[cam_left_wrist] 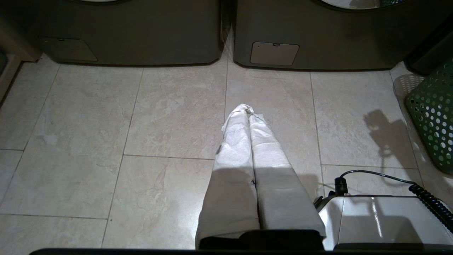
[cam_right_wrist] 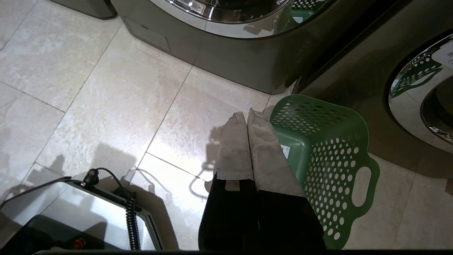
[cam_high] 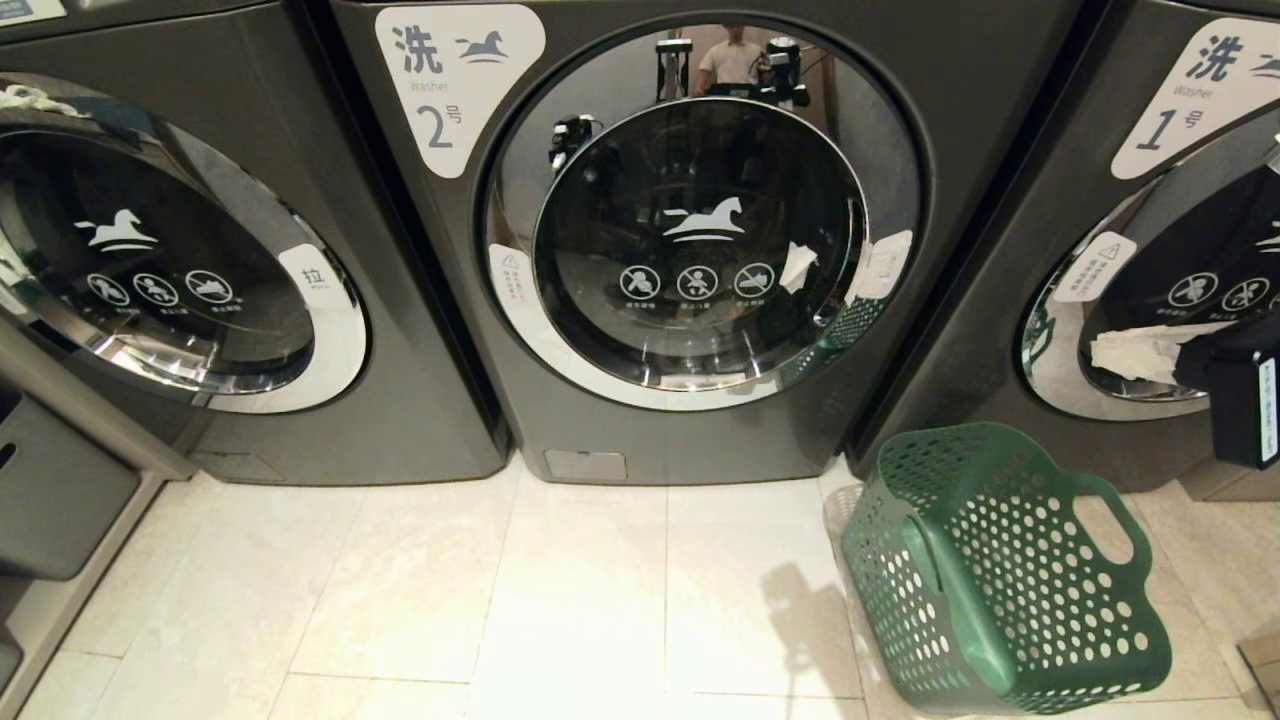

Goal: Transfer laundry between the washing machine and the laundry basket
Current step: Press the washing machine switch

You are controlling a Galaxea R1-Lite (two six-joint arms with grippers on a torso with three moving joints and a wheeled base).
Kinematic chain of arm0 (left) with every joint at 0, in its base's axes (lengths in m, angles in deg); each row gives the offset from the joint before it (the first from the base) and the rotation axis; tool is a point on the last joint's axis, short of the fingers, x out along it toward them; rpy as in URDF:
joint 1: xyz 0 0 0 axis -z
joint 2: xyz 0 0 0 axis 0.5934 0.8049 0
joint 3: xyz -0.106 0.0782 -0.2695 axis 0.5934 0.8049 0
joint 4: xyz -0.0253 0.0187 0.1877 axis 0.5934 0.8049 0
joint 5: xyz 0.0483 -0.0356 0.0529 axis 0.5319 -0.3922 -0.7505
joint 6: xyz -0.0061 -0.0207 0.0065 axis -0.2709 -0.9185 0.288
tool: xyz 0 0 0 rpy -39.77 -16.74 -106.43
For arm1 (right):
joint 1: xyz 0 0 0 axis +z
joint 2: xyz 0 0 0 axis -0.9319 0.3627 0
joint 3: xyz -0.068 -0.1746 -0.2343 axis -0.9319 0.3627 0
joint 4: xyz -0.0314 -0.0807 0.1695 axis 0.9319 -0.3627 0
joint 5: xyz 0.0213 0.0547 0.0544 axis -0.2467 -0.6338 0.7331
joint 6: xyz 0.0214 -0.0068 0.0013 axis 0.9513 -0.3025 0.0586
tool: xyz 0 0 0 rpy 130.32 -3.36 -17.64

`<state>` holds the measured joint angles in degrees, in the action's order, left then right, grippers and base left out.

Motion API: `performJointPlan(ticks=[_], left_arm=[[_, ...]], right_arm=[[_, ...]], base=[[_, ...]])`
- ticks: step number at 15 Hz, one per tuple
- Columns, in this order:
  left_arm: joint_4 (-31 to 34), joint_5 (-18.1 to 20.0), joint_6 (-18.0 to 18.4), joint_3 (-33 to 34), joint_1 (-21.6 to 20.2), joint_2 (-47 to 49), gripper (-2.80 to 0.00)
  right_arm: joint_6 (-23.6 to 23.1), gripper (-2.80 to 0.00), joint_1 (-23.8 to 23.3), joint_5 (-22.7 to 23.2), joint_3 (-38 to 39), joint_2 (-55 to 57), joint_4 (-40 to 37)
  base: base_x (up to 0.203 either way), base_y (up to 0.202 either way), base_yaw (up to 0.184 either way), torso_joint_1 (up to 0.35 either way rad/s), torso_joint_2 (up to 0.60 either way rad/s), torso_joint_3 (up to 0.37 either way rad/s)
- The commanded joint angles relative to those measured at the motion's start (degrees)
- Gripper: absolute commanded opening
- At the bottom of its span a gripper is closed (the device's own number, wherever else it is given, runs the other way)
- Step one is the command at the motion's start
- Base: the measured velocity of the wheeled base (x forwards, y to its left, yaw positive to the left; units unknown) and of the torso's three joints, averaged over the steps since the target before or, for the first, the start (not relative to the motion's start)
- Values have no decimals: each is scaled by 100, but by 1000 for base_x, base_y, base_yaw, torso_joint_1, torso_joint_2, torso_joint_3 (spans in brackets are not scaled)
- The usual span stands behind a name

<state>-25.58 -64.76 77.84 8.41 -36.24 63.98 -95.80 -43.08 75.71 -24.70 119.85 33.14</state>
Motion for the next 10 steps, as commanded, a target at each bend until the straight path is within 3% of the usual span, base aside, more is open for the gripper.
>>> performJointPlan(ticks=[1,4,10], left_arm=[[2,-2,-2,1,2,-2,-280],[2,-2,-2,1,0,-2,-280],[2,-2,-2,1,2,-2,-280]], right_arm=[[6,-280,2,2,-2,14,-15],[6,-280,2,2,-2,14,-7],[-3,-280,2,2,-2,14,-7]], base=[[0,0,0,0,0,0],[0,0,0,51,-129,-78],[0,0,0,177,-431,-250]])
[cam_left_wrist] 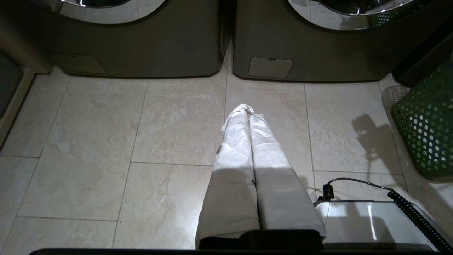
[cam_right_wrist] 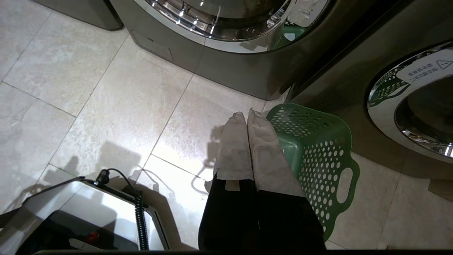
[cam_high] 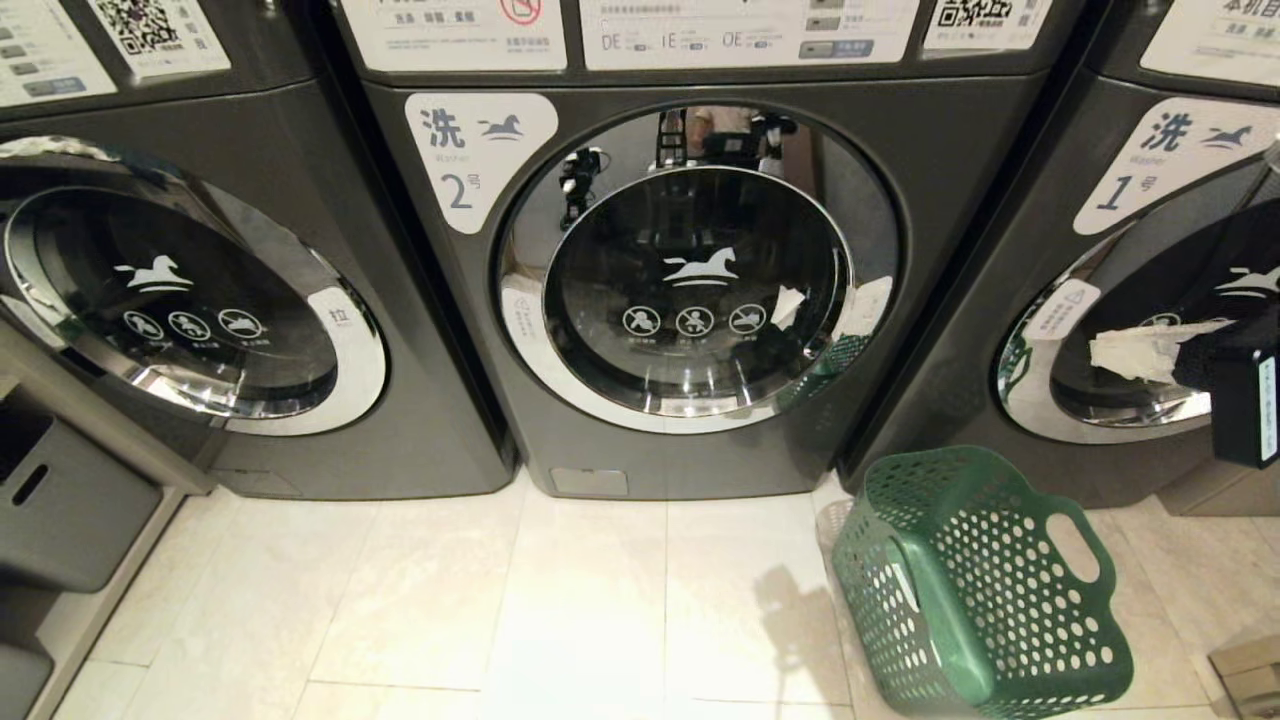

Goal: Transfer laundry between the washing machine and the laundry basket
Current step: Press the washing machine switch

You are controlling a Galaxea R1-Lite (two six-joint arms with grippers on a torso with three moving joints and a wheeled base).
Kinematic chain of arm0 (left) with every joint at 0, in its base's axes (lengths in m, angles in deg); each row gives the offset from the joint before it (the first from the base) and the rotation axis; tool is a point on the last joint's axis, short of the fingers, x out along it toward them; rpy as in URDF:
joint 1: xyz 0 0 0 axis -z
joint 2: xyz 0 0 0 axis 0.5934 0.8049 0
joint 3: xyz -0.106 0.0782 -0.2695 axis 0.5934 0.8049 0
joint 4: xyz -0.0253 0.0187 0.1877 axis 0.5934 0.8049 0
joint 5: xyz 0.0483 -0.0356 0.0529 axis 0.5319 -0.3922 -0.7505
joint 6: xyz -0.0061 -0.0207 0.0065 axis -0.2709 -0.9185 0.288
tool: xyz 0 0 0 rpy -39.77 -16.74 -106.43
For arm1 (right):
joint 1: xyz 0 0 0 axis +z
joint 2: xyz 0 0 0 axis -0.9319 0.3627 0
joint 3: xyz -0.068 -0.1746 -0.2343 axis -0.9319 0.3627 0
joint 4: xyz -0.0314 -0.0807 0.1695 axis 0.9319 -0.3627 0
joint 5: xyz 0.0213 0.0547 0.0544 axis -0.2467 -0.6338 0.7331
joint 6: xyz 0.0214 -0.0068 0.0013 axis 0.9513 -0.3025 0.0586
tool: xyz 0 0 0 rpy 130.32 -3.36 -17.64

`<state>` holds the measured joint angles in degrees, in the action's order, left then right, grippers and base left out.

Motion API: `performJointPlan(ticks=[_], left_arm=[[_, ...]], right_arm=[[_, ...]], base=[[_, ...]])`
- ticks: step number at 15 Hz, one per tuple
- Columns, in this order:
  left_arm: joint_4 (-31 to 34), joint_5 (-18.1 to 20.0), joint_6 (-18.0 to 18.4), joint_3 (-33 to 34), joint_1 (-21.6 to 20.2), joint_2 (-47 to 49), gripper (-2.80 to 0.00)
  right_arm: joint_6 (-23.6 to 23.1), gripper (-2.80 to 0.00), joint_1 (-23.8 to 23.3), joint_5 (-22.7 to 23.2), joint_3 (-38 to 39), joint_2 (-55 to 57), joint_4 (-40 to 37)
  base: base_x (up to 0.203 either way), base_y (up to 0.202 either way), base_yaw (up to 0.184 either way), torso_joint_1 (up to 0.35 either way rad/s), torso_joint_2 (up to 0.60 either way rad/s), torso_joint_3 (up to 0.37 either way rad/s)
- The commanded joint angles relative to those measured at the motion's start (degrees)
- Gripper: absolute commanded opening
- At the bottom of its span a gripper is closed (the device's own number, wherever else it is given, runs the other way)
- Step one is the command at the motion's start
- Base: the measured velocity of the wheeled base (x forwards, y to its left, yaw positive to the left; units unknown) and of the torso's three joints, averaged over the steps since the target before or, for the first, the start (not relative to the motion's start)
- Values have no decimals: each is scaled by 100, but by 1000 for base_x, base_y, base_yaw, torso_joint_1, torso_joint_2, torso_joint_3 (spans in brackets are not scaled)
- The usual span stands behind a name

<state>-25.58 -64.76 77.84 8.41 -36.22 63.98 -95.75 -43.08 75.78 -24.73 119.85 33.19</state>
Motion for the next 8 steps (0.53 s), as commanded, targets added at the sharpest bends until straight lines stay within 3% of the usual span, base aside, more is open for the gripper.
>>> performJointPlan(ticks=[1,6,8], left_arm=[[2,-2,-2,1,-1,-2,-280],[2,-2,-2,1,-1,-2,-280],[2,-2,-2,1,-1,-2,-280]], right_arm=[[-8,-280,2,-4,0,23,-11],[1,-280,-7,-4,18,55,-9],[10,-280,-7,-4,11,120,8]], base=[[0,0,0,214,-482,-270],[0,0,0,214,-481,-265],[0,0,0,92,-207,-109]])
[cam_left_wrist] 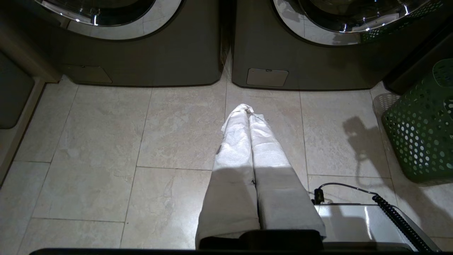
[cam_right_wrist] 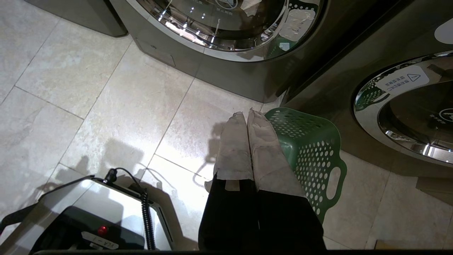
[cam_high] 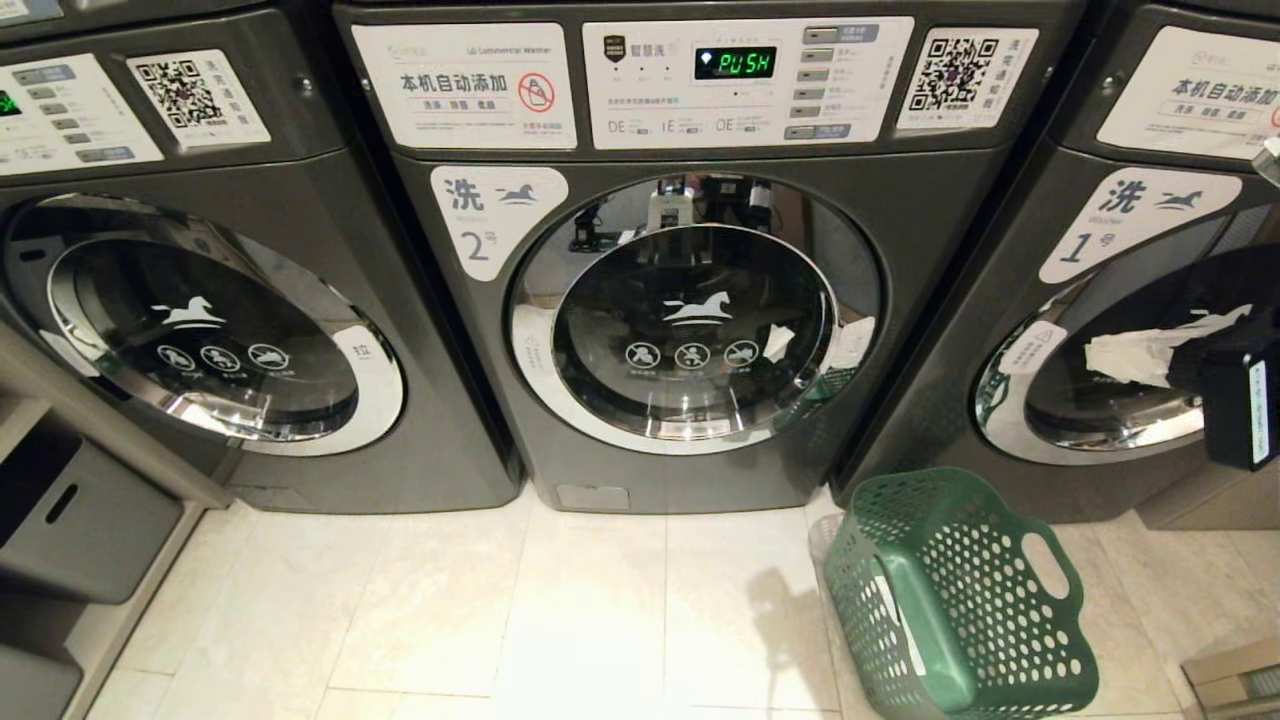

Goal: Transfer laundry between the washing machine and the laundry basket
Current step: Press the washing machine switch

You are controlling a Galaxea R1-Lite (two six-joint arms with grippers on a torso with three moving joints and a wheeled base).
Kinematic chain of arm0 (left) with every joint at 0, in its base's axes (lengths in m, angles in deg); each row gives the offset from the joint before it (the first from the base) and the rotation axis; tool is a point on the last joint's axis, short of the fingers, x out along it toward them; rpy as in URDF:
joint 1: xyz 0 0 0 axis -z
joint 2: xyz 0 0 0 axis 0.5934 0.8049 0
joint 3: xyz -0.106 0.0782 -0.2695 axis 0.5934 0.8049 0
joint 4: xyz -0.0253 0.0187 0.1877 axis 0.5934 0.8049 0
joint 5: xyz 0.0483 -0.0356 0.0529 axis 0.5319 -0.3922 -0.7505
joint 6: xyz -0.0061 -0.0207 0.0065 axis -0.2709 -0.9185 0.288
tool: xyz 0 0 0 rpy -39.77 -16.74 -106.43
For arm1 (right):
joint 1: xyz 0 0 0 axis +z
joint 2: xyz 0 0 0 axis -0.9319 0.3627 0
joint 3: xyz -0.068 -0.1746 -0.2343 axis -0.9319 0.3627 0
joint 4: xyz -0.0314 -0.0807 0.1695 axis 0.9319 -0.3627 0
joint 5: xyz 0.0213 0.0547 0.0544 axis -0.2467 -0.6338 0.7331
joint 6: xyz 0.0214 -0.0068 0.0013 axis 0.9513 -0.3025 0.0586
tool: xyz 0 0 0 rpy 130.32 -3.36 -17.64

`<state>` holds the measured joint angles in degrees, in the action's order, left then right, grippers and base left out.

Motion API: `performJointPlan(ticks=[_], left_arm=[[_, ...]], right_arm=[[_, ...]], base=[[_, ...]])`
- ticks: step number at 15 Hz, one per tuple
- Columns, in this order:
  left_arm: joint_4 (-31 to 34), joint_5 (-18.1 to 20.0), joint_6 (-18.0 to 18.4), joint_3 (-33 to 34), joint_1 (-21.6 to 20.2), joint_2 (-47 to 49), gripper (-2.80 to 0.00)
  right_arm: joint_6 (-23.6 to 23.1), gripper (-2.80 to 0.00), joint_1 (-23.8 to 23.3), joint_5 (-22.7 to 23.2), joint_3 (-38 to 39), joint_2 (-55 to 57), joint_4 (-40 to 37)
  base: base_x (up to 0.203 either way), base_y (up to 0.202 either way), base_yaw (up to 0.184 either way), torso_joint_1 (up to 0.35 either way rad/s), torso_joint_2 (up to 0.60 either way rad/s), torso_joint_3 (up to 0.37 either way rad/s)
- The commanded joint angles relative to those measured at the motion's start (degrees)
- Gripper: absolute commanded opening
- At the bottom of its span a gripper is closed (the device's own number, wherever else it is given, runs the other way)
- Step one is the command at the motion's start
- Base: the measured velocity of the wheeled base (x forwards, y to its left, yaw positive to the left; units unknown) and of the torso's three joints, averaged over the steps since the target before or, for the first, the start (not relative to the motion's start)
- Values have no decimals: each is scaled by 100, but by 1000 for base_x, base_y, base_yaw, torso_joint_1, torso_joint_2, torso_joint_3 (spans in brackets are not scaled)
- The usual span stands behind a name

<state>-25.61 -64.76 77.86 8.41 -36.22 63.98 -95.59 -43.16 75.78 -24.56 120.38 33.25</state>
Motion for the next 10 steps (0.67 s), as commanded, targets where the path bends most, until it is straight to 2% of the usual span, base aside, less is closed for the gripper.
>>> performJointPlan(ticks=[1,2,4,7,9,10], left_arm=[[5,-2,-4,1,-1,-2,-280],[5,-2,-4,1,-1,-2,-280],[5,-2,-4,1,-1,-2,-280],[5,-2,-4,10,-1,-2,-280],[5,-2,-4,1,-1,-2,-280],[5,-2,-4,1,-1,-2,-280]], right_arm=[[8,-280,0,-4,7,97,183],[5,-280,0,-9,66,225,463],[33,-280,-28,-23,283,682,1524],[297,-280,-33,58,475,1847,3835],[426,-280,-34,301,477,2670,5498],[466,-280,-38,409,454,2927,6075]], base=[[0,0,0,48,-85,-48],[0,0,0,22,-39,-23],[0,0,0,9,-13,-6],[0,0,0,0,0,0],[0,0,0,0,0,0],[0,0,0,0,0,0]])
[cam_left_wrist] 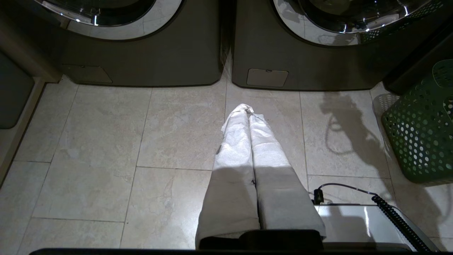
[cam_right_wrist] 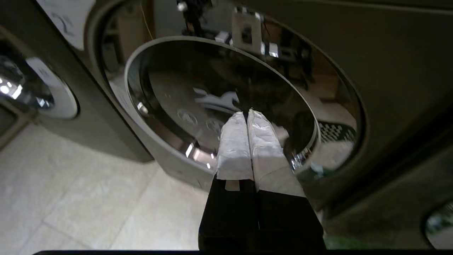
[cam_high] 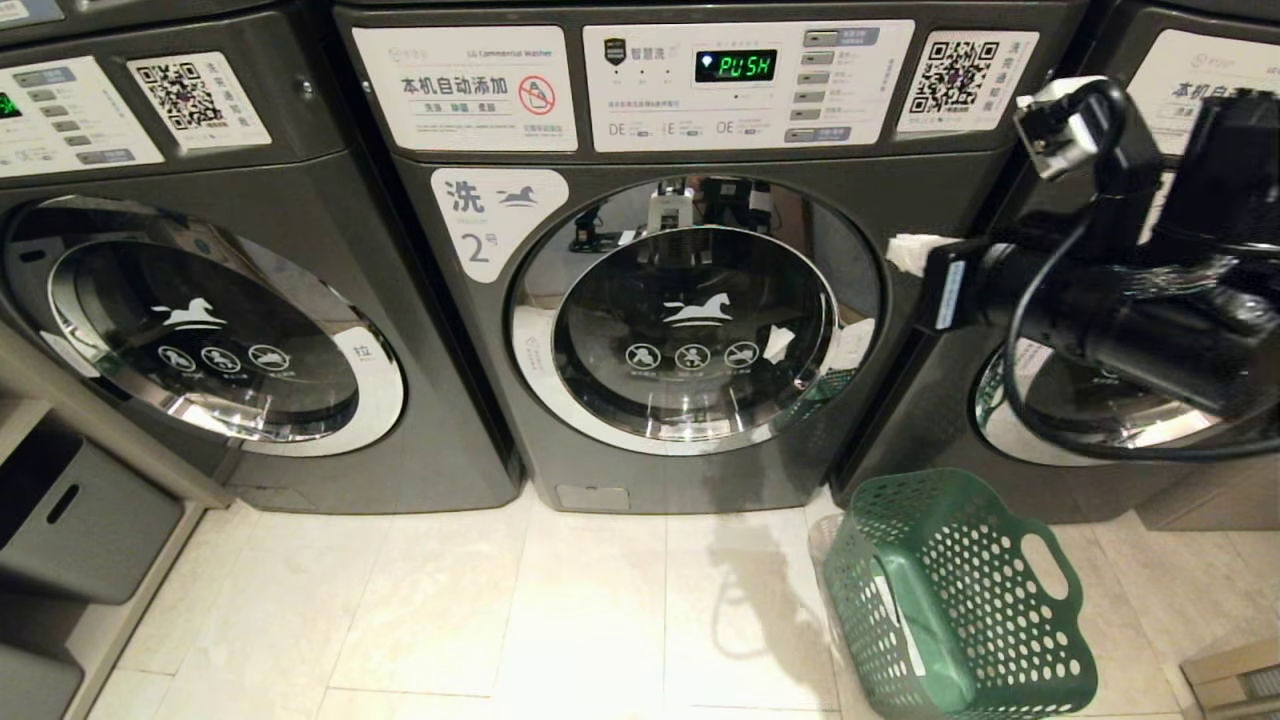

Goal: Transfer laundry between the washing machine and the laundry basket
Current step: Press the washing machine switch

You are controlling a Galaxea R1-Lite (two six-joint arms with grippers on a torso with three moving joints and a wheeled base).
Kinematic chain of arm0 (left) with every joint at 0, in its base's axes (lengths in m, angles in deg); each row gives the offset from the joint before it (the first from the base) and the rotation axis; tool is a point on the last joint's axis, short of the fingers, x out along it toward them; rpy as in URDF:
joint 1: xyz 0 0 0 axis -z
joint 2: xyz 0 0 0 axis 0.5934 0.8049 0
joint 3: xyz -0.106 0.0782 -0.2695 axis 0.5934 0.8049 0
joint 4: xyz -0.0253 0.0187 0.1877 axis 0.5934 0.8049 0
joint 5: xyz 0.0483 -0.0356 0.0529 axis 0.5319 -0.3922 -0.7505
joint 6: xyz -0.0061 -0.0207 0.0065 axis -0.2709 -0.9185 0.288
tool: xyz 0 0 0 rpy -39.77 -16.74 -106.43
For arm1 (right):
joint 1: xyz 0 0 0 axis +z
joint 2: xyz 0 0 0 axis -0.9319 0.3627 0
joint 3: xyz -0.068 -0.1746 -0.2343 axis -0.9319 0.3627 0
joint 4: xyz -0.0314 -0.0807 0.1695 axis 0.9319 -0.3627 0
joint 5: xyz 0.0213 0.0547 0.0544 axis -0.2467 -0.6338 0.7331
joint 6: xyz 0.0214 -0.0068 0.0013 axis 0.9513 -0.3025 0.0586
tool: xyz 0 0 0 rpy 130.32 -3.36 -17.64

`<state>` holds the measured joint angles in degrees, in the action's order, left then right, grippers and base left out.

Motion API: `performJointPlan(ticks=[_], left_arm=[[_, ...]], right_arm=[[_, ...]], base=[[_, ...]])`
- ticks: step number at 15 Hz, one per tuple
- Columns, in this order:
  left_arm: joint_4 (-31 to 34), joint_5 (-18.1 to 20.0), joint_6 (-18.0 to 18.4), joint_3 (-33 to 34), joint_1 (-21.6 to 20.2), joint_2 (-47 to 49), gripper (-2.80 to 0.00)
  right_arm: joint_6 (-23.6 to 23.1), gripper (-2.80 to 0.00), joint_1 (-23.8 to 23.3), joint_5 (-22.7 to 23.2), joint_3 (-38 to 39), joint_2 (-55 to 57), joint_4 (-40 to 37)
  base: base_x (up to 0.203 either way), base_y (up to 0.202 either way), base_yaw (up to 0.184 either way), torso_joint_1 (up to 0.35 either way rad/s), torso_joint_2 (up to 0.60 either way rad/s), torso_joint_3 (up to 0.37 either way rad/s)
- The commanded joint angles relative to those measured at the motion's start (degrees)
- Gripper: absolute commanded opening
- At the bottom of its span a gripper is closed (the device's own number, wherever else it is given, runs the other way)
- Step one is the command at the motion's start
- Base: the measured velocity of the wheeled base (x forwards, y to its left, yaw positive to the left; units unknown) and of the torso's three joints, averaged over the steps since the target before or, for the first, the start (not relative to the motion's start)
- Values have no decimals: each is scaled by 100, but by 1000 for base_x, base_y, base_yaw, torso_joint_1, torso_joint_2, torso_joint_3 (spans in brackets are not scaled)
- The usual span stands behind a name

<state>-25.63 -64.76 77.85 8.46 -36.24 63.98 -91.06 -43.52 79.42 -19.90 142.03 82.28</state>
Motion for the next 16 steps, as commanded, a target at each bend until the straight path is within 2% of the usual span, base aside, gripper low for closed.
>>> performJointPlan(ticks=[1,3,8,13,16], left_arm=[[7,-2,-3,-4,-4,-2,-280],[7,-2,-3,-4,2,-2,-280],[7,-2,-3,-4,2,-2,-280],[7,-2,-3,-4,2,-2,-280],[7,-2,-3,-4,2,-2,-280]], right_arm=[[57,-280,-13,189,-110,880,1407],[157,-280,-86,284,-422,962,1381],[751,-280,-218,465,-1988,1474,940],[880,-280,-236,830,-2313,1888,887],[783,-280,-236,862,-2571,2009,1052]], base=[[0,0,0,0,0,0],[0,0,0,0,0,0],[0,0,0,0,0,0],[0,0,0,0,0,0],[0,0,0,0,0,0]])
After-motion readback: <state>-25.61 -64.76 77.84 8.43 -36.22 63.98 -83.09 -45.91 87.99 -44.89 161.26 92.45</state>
